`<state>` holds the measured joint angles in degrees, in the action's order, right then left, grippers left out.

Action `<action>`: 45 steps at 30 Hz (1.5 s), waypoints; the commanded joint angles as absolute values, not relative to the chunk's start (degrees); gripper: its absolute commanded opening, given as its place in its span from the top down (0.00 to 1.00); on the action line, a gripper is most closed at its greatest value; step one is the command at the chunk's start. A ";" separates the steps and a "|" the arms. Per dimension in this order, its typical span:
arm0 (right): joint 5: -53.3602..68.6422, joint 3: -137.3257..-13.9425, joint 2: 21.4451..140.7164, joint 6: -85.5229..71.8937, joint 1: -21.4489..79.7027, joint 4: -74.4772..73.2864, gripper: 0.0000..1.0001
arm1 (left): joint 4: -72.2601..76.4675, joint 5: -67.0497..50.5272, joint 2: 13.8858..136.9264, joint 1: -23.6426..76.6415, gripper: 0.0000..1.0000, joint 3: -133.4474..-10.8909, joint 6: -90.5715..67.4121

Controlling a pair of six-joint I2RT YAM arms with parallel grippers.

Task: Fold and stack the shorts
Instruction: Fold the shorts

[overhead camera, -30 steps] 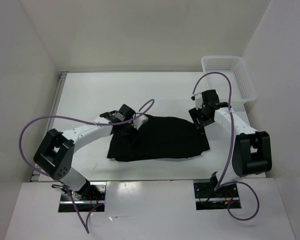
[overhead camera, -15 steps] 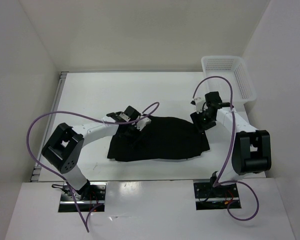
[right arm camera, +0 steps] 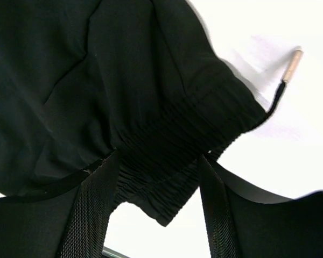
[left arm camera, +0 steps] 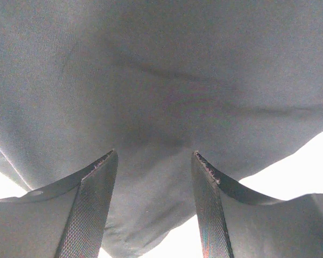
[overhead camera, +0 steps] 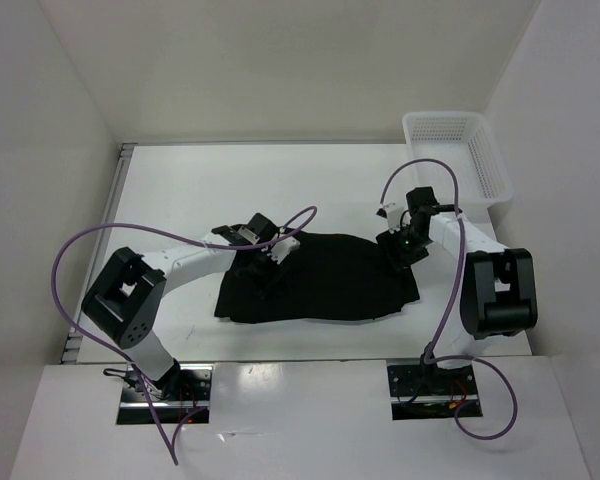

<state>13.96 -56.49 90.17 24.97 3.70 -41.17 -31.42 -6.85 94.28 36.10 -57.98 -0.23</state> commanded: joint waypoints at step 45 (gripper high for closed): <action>12.04 -57.93 93.51 20.39 -4.75 -36.74 0.15 | -29.44 -4.39 97.20 36.30 0.30 -62.49 0.00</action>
